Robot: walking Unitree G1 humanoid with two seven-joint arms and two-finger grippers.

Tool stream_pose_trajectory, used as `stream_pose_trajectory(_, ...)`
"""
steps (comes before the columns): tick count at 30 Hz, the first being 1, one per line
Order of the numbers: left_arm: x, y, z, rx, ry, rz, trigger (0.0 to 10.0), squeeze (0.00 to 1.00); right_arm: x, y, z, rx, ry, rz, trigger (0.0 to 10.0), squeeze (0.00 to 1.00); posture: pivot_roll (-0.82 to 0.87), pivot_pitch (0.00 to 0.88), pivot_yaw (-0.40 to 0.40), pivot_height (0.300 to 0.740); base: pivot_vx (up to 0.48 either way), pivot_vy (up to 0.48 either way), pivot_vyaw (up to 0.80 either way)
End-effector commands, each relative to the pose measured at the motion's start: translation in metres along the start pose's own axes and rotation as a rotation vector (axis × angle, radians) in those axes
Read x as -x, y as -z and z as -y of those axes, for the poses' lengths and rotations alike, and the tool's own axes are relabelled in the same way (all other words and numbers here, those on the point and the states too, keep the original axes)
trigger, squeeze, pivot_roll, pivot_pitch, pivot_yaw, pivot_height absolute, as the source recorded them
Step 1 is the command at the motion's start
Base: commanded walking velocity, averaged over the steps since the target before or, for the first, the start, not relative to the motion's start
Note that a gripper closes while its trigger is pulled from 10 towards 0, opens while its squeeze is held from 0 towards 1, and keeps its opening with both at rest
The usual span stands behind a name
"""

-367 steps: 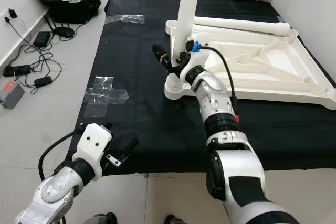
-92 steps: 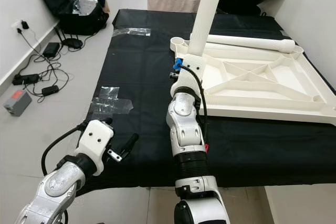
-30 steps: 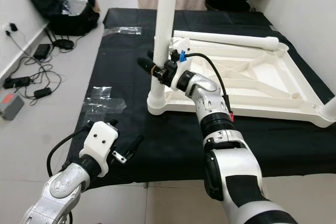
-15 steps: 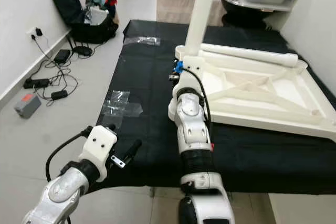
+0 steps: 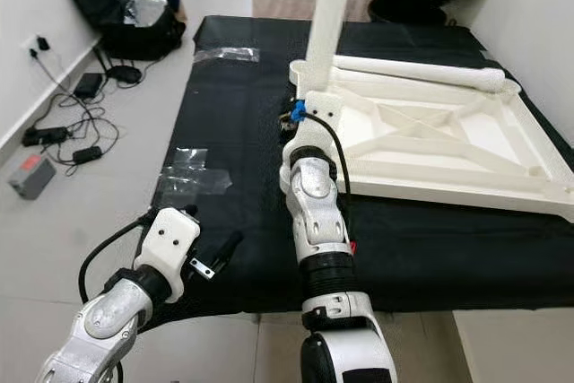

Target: Building children table

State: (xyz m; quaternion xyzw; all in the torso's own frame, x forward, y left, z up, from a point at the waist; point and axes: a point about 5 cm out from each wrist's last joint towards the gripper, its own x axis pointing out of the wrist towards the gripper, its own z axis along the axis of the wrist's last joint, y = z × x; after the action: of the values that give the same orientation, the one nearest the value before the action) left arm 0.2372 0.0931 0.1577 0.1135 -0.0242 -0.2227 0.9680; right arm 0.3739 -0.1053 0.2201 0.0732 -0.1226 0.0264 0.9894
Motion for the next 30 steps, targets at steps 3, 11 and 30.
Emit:
stream_pose_trajectory(3,0.000,0.006,0.002,-0.003,0.008,-0.018,10.0,0.00,0.001,0.012,0.013,-0.048,-0.299,-0.134,10.0,0.00,0.10,0.155,-0.052,0.740,0.000,0.000,0.00)
stream_pose_trajectory(11,0.000,0.006,0.003,0.001,0.008,-0.018,10.0,0.00,0.004,0.001,0.028,-0.149,-0.690,-0.196,10.0,0.00,0.11,0.146,-0.059,0.740,0.000,0.000,0.00)
stream_pose_trajectory(30,0.003,0.006,0.010,0.020,0.044,-0.006,10.0,0.00,-0.007,-0.011,0.002,-0.155,-1.099,-0.210,0.0,0.00,0.12,0.128,-0.068,0.740,0.000,0.000,0.00)
